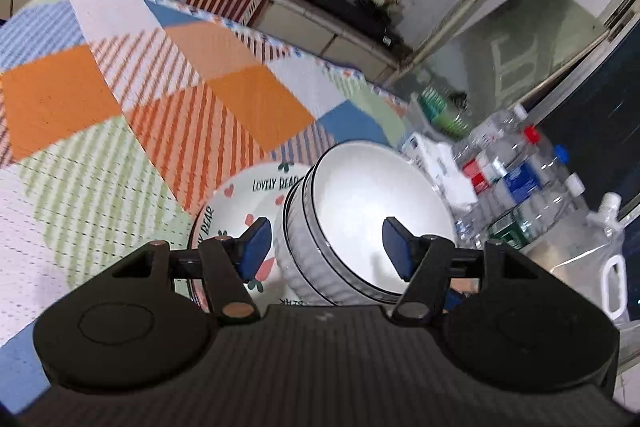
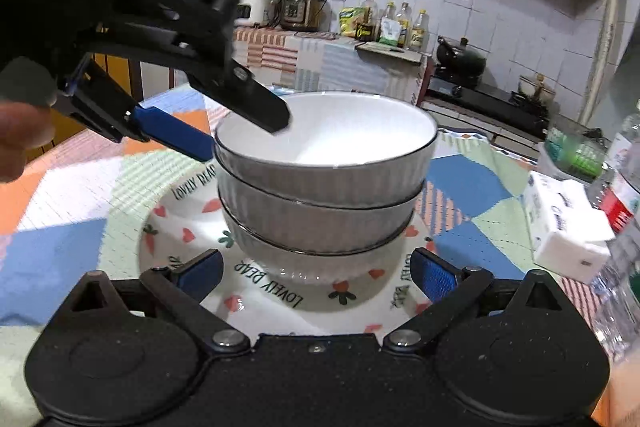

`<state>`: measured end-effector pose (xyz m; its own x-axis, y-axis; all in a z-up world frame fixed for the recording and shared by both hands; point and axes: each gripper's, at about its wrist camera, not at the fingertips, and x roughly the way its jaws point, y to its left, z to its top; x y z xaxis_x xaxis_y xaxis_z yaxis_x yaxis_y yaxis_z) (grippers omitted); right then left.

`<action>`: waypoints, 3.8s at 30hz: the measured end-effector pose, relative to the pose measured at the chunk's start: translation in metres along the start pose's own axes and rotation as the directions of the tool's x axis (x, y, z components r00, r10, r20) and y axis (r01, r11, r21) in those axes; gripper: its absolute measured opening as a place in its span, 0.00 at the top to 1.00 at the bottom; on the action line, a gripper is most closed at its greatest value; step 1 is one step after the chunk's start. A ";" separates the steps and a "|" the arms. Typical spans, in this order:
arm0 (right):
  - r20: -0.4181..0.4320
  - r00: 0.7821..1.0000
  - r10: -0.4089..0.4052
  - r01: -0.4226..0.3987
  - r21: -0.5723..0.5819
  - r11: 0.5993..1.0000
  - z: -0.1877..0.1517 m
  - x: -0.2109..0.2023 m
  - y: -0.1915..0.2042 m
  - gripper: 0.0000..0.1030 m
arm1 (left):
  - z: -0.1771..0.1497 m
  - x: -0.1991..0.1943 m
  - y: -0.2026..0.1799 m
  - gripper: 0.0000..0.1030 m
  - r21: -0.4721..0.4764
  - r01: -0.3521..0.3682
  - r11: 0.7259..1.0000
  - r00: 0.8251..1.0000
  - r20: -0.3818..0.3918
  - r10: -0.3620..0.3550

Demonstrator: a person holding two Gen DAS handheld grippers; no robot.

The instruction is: Organize plates and bowls

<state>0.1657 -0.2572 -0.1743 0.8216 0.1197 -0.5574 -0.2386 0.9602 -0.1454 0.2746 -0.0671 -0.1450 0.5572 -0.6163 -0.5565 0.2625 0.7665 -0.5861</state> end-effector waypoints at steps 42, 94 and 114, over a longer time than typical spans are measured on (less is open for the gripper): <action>-0.139 0.979 -0.153 0.184 0.256 0.949 0.046 -0.213 0.002 0.00 | -0.091 -0.231 -0.119 0.19 0.230 -0.367 0.901 0.929 0.133 0.345; -0.120 0.972 -0.201 0.220 0.178 0.959 0.023 -0.239 0.039 0.00 | -0.130 -0.237 -0.116 0.00 0.291 -0.505 0.812 0.862 0.225 0.455; -0.134 0.971 -0.200 0.222 0.178 0.959 0.020 -0.237 0.039 0.00 | -0.131 -0.240 -0.115 0.00 0.268 -0.504 0.821 0.859 0.253 0.445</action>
<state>-0.0281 -0.2429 -0.0314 0.7758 -0.1098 -0.6214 0.0459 0.9920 -0.1180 0.0073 -0.0313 -0.0214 0.7947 -0.1431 -0.5899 0.1461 0.9883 -0.0430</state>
